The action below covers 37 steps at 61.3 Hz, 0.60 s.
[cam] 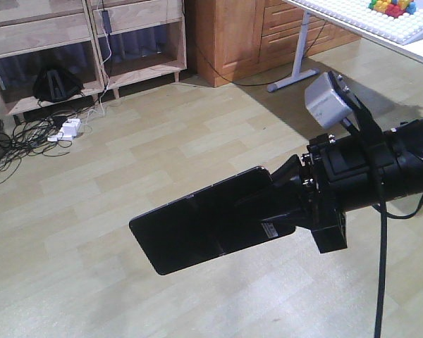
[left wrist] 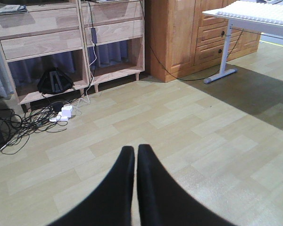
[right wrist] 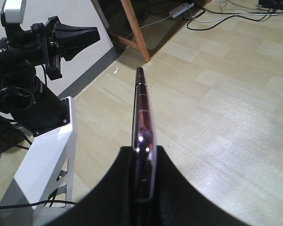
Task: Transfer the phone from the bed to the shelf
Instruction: 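Carry the held phone toward the white desk with colourful blocks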
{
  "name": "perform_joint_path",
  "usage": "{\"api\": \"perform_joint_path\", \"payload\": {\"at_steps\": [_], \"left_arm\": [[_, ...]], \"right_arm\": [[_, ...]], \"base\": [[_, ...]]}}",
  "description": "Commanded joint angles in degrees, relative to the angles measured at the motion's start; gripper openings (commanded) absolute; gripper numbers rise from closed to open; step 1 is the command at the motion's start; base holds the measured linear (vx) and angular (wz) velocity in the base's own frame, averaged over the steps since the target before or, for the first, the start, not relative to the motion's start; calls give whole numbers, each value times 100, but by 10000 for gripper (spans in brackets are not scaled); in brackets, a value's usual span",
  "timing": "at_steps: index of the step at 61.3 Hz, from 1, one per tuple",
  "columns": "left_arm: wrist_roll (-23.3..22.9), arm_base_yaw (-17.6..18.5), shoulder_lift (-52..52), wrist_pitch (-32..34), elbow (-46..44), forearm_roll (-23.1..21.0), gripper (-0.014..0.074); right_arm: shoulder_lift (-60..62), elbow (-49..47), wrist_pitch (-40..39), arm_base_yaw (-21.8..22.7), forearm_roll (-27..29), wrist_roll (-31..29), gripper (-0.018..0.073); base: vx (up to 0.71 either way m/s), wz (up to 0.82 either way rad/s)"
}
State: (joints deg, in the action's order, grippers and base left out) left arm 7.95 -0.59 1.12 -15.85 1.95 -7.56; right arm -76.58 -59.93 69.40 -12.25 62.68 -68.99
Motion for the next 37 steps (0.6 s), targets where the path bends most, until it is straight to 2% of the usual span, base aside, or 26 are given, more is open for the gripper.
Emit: {"api": "perform_joint_path", "payload": {"at_steps": [1,37], "left_arm": [[-22,18,27,420,13,-37,1],[-22,18,27,420,13,-37,1]], "right_arm": [[176,-133,459,8,535,-39,-1],[176,-133,459,8,535,-39,-1]], "base": [[31,1],[30,2]]}}
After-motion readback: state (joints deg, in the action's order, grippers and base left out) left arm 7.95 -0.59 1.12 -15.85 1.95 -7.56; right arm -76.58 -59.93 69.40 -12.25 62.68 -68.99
